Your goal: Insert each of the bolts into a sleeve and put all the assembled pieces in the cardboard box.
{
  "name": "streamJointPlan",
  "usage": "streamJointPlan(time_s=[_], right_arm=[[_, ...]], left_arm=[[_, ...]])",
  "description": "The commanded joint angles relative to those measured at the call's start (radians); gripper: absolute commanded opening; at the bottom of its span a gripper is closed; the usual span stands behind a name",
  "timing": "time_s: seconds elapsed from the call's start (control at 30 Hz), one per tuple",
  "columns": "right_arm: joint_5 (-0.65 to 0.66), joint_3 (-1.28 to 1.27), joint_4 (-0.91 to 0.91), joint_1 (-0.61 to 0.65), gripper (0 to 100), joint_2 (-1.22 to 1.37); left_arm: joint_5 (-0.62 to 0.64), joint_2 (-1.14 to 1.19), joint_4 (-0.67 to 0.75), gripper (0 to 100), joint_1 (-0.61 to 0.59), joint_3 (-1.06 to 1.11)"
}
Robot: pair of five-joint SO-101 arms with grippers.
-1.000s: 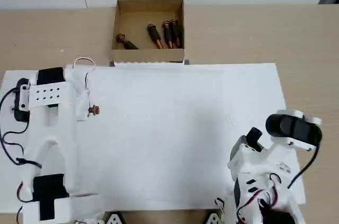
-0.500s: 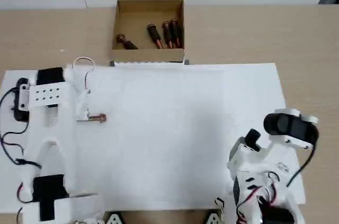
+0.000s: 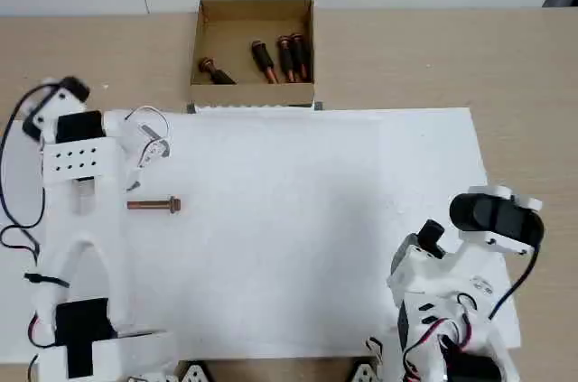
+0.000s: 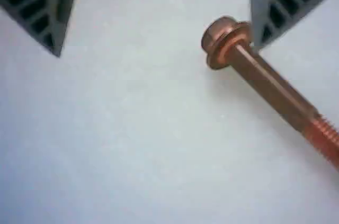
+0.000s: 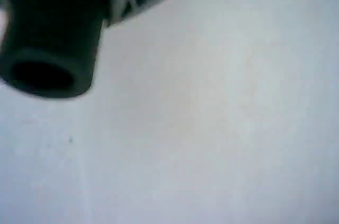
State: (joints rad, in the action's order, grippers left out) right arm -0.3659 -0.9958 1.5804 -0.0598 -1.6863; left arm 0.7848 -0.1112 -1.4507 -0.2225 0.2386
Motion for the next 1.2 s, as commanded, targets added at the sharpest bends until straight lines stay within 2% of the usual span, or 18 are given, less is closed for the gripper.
streamJointPlan(time_s=[0.0, 0.3, 0.4, 0.57, 0.67, 0.73, 0.93, 1.17], right_arm=[[0.009, 0.005, -0.024, -0.002, 0.2, -0.001], [0.009, 0.000, -0.077, -0.002, 0.2, 0.007], [0.009, 0.000, -0.077, -0.005, 0.2, 0.007], [0.009, 0.000, -0.079, -0.008, 0.2, 0.002], [0.009, 0.000, -0.079, -0.008, 0.2, -0.001], [0.009, 0.002, -0.077, -0.010, 0.2, -0.001], [0.009, 0.003, -0.077, -0.010, 0.2, 0.002], [0.009, 0.003, -0.077, -0.010, 0.2, 0.004]], left_arm=[[-0.155, -0.054, -0.005, 22, -0.005, -0.056], [-0.499, -0.044, -0.092, 22, -0.005, -0.058], [-0.669, -0.029, -0.133, 22, -0.003, -0.056], [-1.123, 0.081, -0.218, 22, -0.011, -0.061], [-1.428, 0.141, -0.213, 22, -0.031, -0.068], [-1.576, 0.176, -0.210, 22, -0.055, -0.084], [-1.820, 0.230, -0.195, 22, -0.097, -0.205], [-1.998, 0.235, -0.193, 22, -0.080, -0.271]])
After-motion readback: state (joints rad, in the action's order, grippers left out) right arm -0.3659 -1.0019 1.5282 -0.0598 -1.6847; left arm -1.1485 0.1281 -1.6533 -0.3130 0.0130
